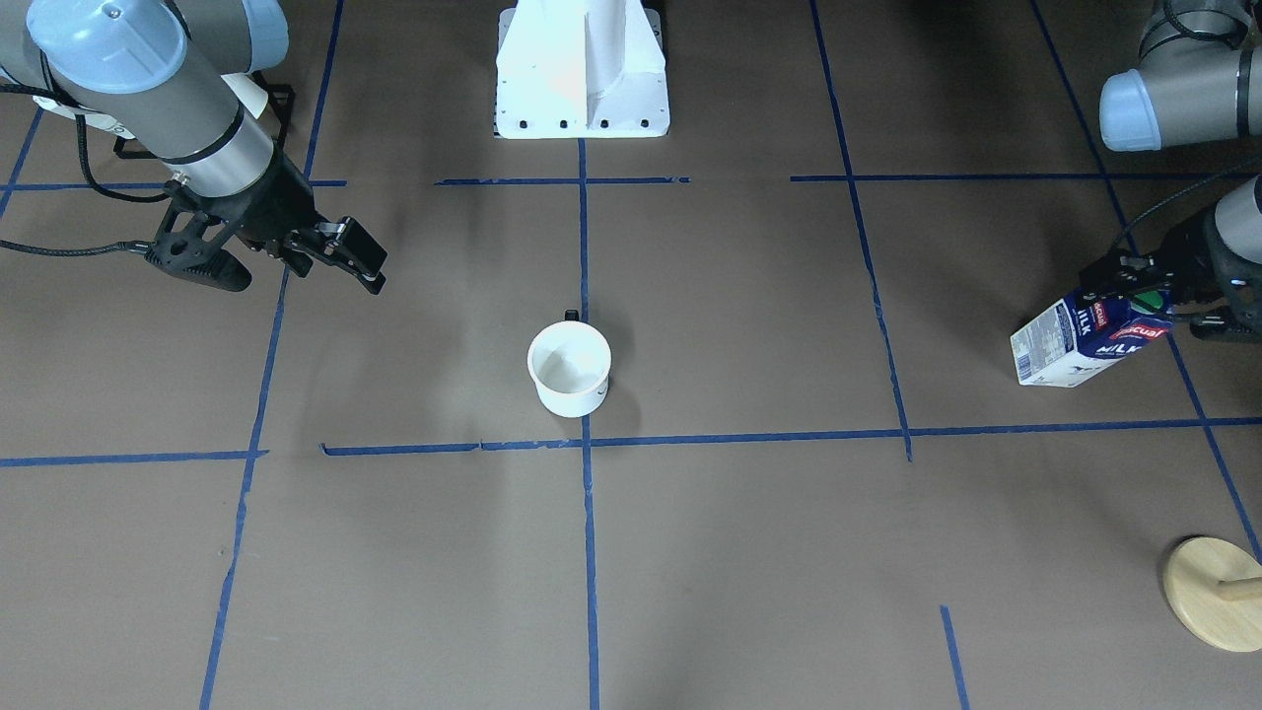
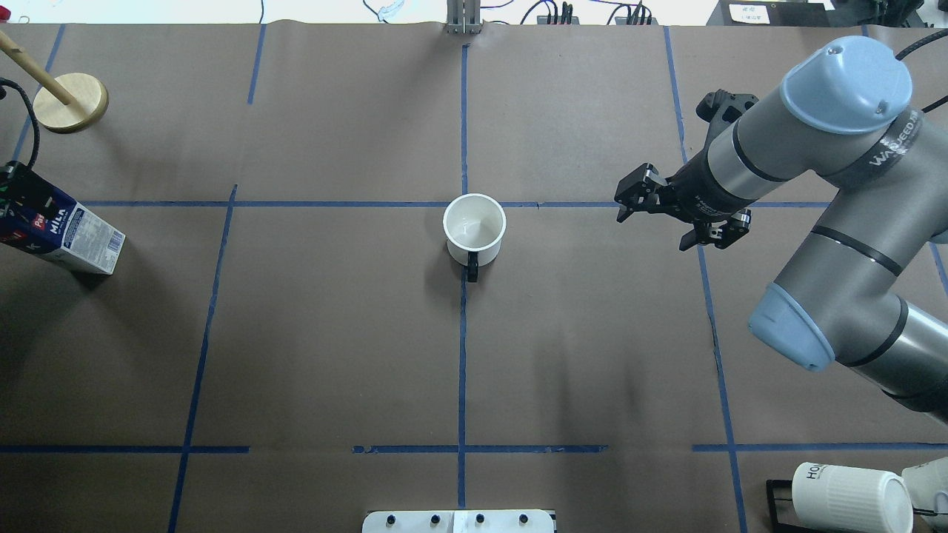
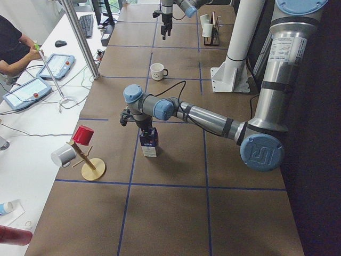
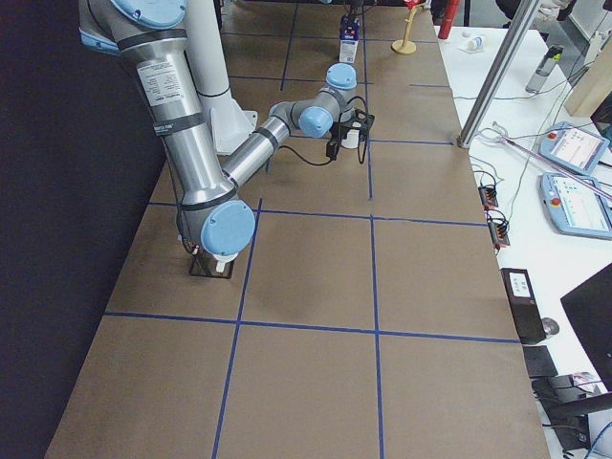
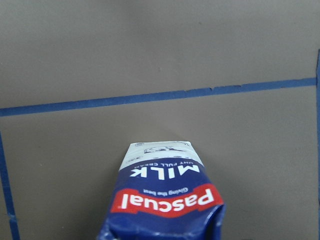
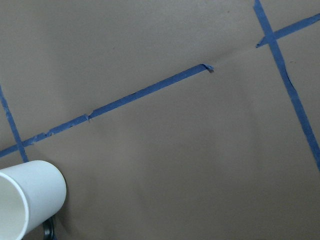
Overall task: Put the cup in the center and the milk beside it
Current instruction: 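Release the mug and lift the right gripper while the left gripper grasps the carton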
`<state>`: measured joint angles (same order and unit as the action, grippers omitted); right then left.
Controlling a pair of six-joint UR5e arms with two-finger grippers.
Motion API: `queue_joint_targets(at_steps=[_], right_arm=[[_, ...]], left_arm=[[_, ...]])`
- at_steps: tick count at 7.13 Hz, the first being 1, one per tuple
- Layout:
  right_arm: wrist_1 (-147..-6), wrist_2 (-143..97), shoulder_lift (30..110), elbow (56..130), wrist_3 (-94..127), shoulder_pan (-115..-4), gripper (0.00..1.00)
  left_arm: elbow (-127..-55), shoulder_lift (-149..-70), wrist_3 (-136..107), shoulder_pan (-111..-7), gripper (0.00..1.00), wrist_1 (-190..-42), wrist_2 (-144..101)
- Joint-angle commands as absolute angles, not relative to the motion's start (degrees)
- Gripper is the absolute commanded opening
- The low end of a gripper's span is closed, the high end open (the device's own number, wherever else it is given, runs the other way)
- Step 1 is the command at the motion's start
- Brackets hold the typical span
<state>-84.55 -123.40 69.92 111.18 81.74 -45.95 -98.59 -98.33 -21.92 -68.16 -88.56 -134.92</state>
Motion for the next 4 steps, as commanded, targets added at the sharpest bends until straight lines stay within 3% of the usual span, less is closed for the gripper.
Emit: queue_joint_targets(at_steps=[1,4], right_arm=[[-84.6,-123.4,69.8,111.3,81.7,-45.9,1.0],[-84.6,-123.8,73.8,115.4,80.9,-46.4,1.0]], left_arm=[[-100.0,-99.9,-23.8,-68.0,0.0,-88.3,-135.0],[-105.5,-116.3,-35.3,-61.1,0.0,-75.4,-134.8]])
